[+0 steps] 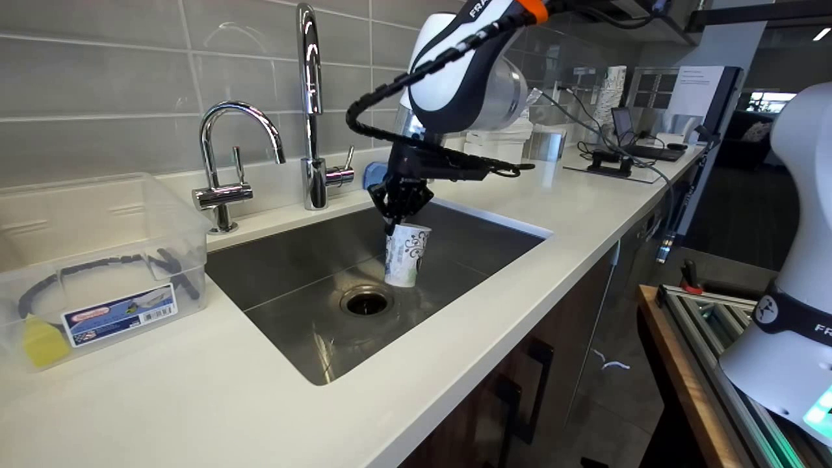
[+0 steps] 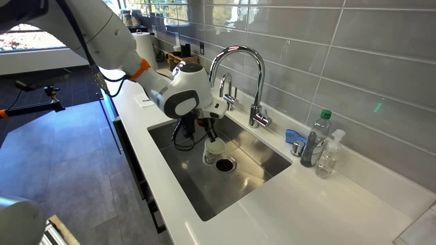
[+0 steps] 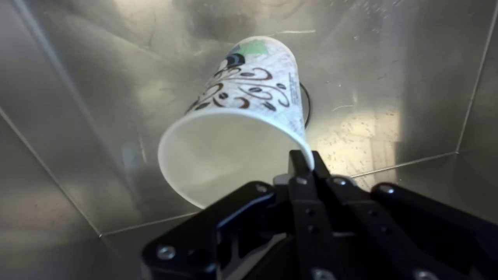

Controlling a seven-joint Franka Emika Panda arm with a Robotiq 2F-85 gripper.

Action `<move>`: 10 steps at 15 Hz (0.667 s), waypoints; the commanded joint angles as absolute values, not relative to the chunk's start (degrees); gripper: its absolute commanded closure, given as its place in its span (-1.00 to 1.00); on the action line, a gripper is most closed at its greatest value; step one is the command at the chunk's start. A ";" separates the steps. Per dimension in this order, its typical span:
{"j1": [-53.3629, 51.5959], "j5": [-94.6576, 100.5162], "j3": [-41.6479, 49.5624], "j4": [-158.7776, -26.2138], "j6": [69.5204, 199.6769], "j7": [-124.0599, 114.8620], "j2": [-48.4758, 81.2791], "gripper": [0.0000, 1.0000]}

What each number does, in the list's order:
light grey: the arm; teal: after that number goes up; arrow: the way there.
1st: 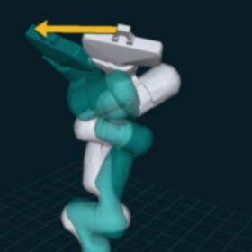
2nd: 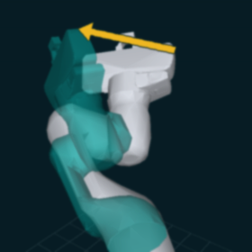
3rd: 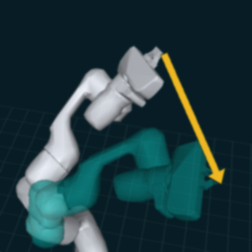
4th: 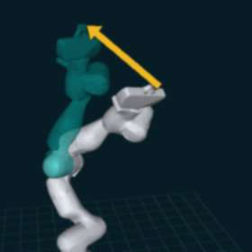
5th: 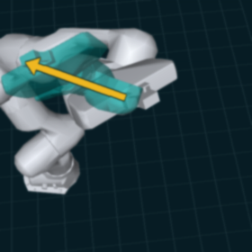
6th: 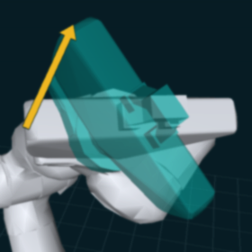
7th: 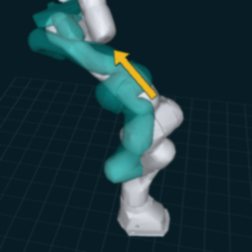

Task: Empty the cup

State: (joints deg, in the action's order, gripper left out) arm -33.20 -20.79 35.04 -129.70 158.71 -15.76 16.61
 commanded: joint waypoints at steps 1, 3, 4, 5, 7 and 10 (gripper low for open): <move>-42.49 -4.65 44.80 -122.96 149.24 -25.49 19.81 0.98; -45.10 2.11 47.27 -119.84 144.31 -27.36 20.72 0.98; -45.87 5.08 48.26 -118.55 142.81 -27.88 21.28 0.98; -46.75 7.87 49.19 -117.65 142.00 -28.64 21.98 0.98; -40.36 15.55 41.97 -117.14 142.63 -34.15 20.01 0.98; -35.56 17.67 36.86 -117.47 142.65 -35.04 18.01 0.92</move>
State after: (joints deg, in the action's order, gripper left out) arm -41.60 13.47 43.14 -117.77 143.23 -32.37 19.71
